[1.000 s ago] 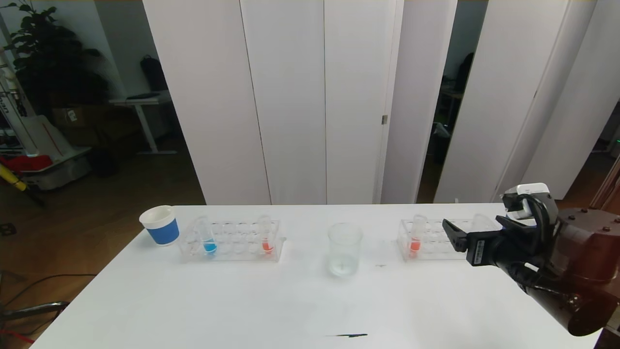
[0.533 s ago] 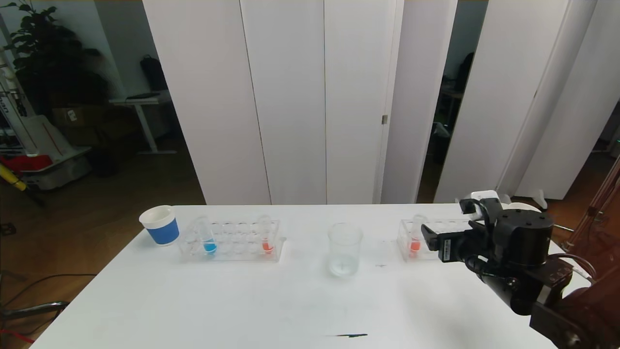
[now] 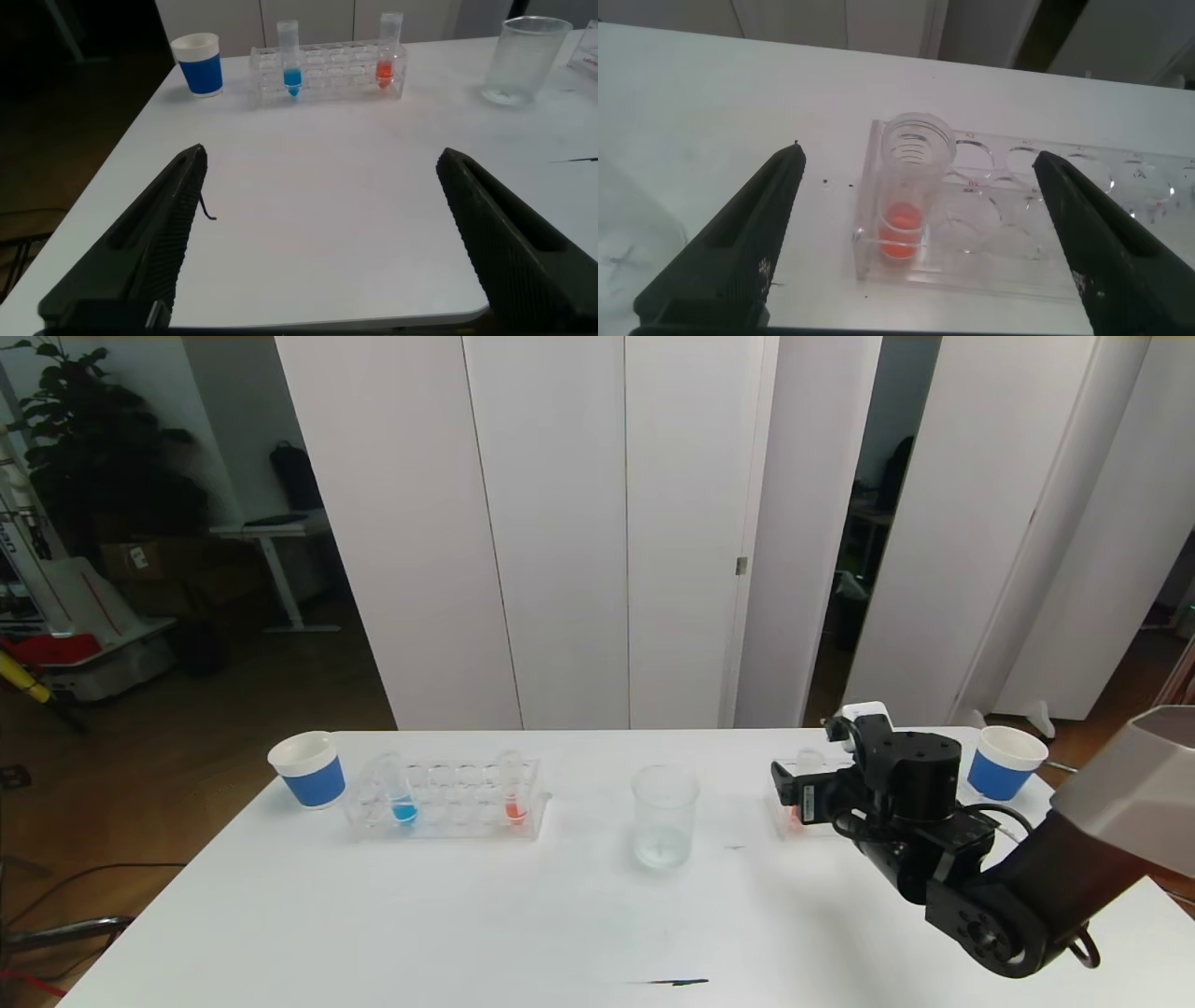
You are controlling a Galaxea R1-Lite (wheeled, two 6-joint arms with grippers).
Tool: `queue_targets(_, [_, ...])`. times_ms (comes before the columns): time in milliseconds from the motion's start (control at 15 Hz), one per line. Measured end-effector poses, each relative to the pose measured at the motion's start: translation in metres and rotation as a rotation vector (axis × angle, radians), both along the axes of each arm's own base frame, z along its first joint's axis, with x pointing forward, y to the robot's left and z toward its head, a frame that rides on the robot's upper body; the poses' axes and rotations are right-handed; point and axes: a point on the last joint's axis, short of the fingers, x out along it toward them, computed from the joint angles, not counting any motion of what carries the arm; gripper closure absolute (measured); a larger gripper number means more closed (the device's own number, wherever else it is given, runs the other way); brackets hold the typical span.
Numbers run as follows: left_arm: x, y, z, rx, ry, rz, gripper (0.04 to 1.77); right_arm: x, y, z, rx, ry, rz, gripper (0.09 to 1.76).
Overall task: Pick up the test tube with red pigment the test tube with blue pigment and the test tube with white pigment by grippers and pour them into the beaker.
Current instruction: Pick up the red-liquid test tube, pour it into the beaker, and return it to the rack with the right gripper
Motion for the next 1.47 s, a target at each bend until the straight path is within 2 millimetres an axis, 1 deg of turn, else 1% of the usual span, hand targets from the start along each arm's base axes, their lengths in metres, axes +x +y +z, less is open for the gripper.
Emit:
queue_targets(467, [0.000, 0.000, 0.000, 0.000, 0.000, 0.000, 0.06, 0.019, 0.009, -0.013, -0.002, 0.010, 0.009, 0.10])
queue_targets(1000, [0.000, 0.000, 0.000, 0.000, 0.000, 0.000, 0.06, 0.027, 0.011, -0.022, -0.005, 0.038, 0.023, 0.10])
queue_targets(1067, [0.000, 0.000, 0.000, 0.000, 0.000, 0.000, 0.06, 0.028, 0.010, -0.021, -0.002, 0.037, 0.020, 0.13])
queue_targets(1133, [0.000, 0.000, 0.000, 0.000, 0.000, 0.000, 0.06, 0.029, 0.009, -0.021, -0.001, 0.034, 0.016, 0.29])
queue_targets(1200, [0.000, 0.000, 0.000, 0.000, 0.000, 0.000, 0.06, 0.030, 0.008, -0.020, 0.004, 0.030, 0.013, 0.60])
queue_targets(1267, [0.000, 0.000, 0.000, 0.000, 0.000, 0.000, 0.06, 0.031, 0.008, -0.019, 0.006, 0.026, 0.011, 1.08])
queue_targets(1333, [0.000, 0.000, 0.000, 0.000, 0.000, 0.000, 0.06, 0.032, 0.007, -0.019, 0.006, 0.025, 0.006, 1.38])
queue_targets(1400, [0.000, 0.000, 0.000, 0.000, -0.001, 0.000, 0.06, 0.032, 0.008, -0.019, 0.006, 0.025, 0.008, 1.40])
queue_targets(1467, [0.000, 0.000, 0.000, 0.000, 0.000, 0.001, 0.06, 0.032, 0.008, -0.020, 0.006, 0.026, 0.008, 1.15])
